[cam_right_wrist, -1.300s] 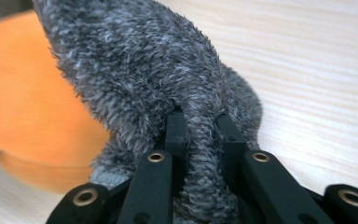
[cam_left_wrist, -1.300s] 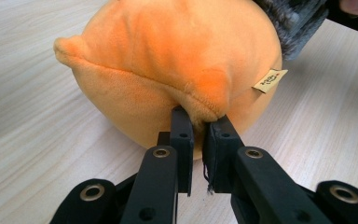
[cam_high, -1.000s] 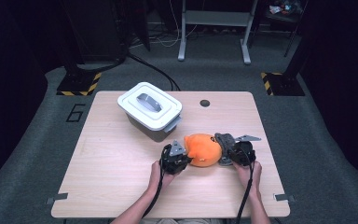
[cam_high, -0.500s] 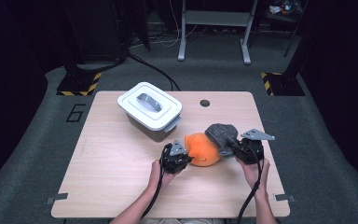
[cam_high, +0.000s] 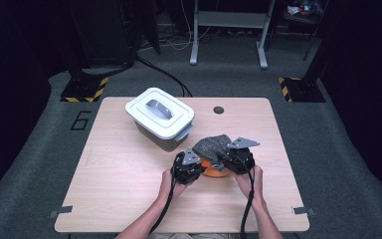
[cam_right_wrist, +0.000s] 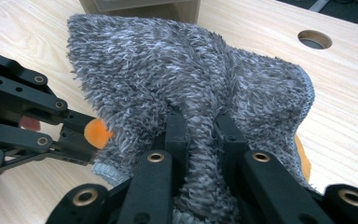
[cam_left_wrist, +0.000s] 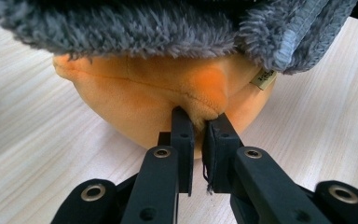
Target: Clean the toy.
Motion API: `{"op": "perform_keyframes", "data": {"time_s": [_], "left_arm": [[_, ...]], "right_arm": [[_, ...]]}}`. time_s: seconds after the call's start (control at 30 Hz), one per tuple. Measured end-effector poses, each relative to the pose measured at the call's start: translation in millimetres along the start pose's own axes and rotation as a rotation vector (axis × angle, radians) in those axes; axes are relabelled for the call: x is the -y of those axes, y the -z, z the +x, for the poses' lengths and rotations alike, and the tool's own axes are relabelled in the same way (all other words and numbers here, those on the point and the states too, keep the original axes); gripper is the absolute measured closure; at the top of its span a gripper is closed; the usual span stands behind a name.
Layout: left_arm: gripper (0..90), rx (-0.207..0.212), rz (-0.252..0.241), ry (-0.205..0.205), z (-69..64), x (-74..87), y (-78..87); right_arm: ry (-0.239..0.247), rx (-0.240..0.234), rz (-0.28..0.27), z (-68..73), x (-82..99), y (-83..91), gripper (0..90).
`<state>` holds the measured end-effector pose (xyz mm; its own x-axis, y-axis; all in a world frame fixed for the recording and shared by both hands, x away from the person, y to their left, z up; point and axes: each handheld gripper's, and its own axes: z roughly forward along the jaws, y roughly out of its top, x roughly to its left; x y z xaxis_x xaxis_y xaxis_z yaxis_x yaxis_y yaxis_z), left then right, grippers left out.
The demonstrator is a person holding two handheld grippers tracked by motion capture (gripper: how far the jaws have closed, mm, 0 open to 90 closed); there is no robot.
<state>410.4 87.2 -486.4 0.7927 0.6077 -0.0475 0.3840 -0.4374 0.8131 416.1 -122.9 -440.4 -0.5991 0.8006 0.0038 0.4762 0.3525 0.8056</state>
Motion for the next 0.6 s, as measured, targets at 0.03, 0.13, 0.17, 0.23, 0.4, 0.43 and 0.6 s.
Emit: {"op": "perform_keyframes", "data": {"time_s": [0.03, 0.13, 0.17, 0.23, 0.4, 0.43, 0.6], "left_arm": [[83.8, -0.009, -0.001, -0.008, -0.1, -0.5, 0.3], [83.8, -0.009, -0.012, 0.004, -0.3, 0.0, -0.2], [83.9, -0.008, -0.012, 0.007, 0.1, 0.3, -0.3], [83.9, 0.001, -0.012, 0.014, 1.1, 0.6, -0.2], [83.9, 0.001, -0.008, 0.005, 1.2, -0.7, -0.8], [83.9, -0.001, -0.01, 0.006, 0.7, 0.0, -0.6], [84.0, 0.012, -0.005, 0.009, 3.0, -0.7, -1.5]], "right_arm": [[0.0, 0.006, 0.003, 0.4, -0.2, 0.6, 78.8], [0.019, 0.039, 0.005, -0.4, -1.3, 3.7, 78.8], [0.017, 0.053, 0.006, -2.1, -1.3, 5.1, 78.8], [0.007, 0.07, 0.007, -7.4, 0.6, 7.4, 78.7], [-0.045, 0.107, 0.011, -29.2, 11.3, 12.9, 78.7], [-0.055, 0.116, 0.014, -32.8, 13.6, 13.7, 78.7], [-0.172, 0.115, 0.03, -55.6, 34.9, 10.0, 78.7]]}}
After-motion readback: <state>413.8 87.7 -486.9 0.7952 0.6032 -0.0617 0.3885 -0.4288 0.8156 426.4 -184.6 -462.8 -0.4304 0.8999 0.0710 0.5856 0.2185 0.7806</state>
